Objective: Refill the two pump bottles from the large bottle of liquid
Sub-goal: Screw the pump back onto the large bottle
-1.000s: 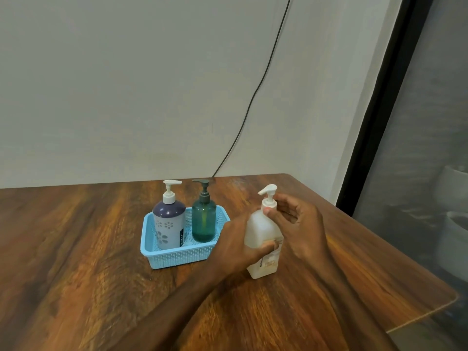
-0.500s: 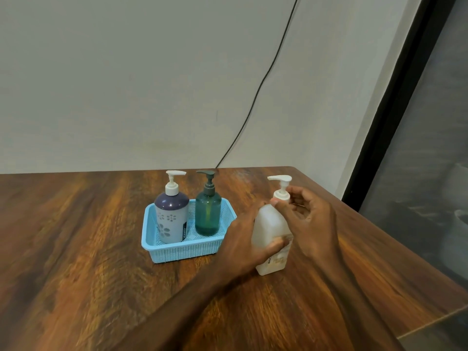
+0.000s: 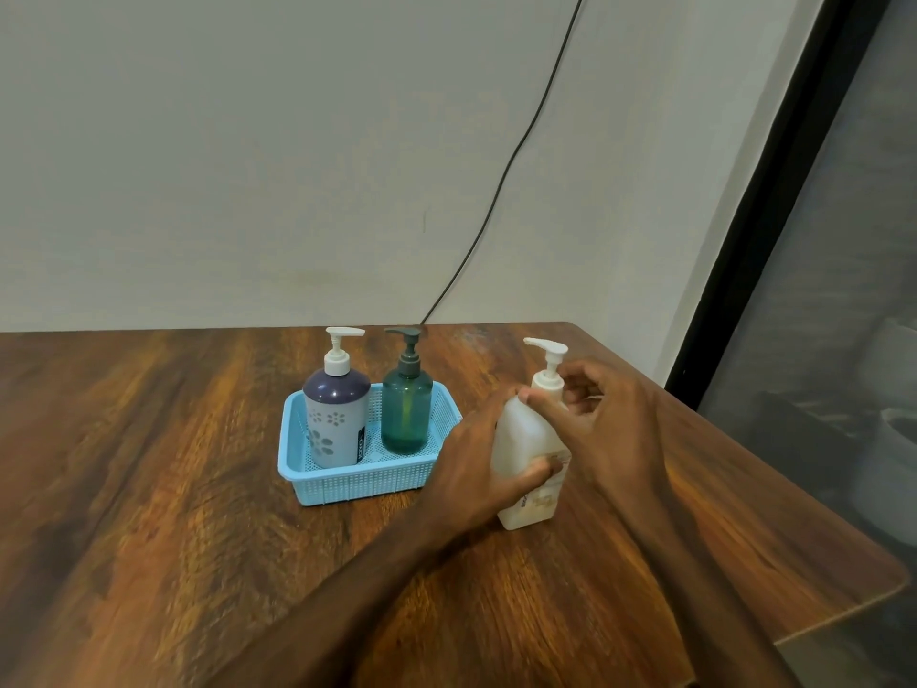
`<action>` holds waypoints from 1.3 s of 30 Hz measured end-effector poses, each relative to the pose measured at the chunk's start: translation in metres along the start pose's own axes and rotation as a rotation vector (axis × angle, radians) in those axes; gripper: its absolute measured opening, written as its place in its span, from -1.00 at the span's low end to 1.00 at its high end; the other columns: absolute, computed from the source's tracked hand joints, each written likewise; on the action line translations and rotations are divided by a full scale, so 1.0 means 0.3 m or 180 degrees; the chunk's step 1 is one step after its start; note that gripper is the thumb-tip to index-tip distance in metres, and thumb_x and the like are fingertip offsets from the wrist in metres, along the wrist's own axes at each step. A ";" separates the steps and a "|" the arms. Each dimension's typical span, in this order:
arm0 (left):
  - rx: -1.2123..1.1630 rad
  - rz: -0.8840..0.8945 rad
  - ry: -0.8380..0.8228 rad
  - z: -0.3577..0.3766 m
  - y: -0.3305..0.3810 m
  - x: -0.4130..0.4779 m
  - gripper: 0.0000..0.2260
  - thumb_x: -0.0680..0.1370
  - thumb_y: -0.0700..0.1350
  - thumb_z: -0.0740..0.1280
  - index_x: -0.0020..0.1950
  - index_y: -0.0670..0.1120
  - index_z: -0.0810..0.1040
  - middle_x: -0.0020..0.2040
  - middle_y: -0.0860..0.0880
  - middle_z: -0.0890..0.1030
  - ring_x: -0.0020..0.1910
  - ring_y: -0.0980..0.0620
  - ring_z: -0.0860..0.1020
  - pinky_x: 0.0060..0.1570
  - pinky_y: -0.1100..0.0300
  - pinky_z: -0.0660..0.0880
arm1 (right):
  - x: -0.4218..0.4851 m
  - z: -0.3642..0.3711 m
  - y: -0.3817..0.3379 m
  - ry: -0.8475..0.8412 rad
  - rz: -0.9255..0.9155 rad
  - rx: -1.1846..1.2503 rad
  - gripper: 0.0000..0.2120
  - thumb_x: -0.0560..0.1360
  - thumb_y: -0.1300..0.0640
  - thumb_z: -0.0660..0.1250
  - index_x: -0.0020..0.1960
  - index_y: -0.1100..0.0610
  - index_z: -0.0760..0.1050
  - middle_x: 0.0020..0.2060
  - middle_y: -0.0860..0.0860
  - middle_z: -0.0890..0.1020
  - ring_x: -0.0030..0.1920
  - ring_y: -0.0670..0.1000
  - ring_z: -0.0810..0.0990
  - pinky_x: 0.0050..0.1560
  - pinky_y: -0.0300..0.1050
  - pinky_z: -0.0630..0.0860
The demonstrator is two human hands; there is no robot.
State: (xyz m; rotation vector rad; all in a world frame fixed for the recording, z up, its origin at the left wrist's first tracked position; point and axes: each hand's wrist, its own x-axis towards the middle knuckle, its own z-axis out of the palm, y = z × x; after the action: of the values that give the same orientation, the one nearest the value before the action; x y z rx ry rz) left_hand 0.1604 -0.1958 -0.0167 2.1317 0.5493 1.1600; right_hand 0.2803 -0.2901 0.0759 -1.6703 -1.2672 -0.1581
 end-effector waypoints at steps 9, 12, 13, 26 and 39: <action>0.0046 0.0041 0.0061 0.001 -0.003 0.003 -0.39 0.42 0.50 0.41 0.38 0.50 0.23 0.24 0.44 0.53 0.21 0.33 0.57 0.10 0.16 0.66 | -0.012 -0.017 0.014 -0.0476 0.0213 0.0577 -0.53 0.53 0.00 0.44 0.42 -0.01 0.47 0.27 -0.12 0.60 0.19 -0.12 0.60 0.17 -0.03 0.62; 0.0054 0.0066 0.0059 -0.001 0.001 0.003 -0.40 0.43 0.48 0.42 0.38 0.50 0.23 0.24 0.40 0.54 0.19 0.29 0.59 0.08 0.11 0.68 | -0.001 -0.017 0.014 -0.0343 0.0191 0.0571 -0.57 0.49 0.10 0.50 0.34 0.05 0.55 0.16 -0.08 0.67 0.09 -0.14 0.64 0.09 -0.07 0.65; 0.0043 0.0073 0.0053 -0.002 0.001 0.004 -0.39 0.44 0.47 0.43 0.39 0.48 0.24 0.25 0.36 0.56 0.19 0.28 0.60 0.08 0.10 0.68 | 0.002 -0.013 0.015 -0.0270 0.0232 0.0590 -0.56 0.45 0.07 0.54 0.30 0.05 0.57 0.11 -0.08 0.68 0.03 -0.14 0.65 0.05 -0.11 0.66; -0.0057 0.0059 -0.0019 0.000 -0.009 0.002 -0.38 0.45 0.44 0.43 0.44 0.40 0.28 0.29 0.26 0.58 0.22 0.20 0.61 0.08 0.06 0.69 | 0.018 -0.004 0.030 -0.0223 0.0362 0.0859 -0.48 0.36 0.01 0.60 0.27 0.04 0.53 -0.02 -0.12 0.65 -0.03 -0.12 0.65 -0.07 -0.25 0.63; -0.0005 0.0046 0.0035 0.006 -0.015 0.005 -0.38 0.44 0.45 0.43 0.40 0.50 0.21 0.28 0.29 0.58 0.21 0.24 0.61 0.09 0.06 0.69 | 0.036 -0.022 0.020 -0.0624 0.0344 0.0804 -0.56 0.43 0.03 0.55 0.26 0.08 0.58 0.04 -0.08 0.69 0.03 -0.10 0.67 0.10 -0.08 0.65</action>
State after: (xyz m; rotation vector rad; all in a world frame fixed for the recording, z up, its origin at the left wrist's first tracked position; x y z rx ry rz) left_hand 0.1623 -0.1923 -0.0199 2.1322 0.5387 1.1804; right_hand 0.2928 -0.2877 0.0821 -1.5574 -1.2787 0.2279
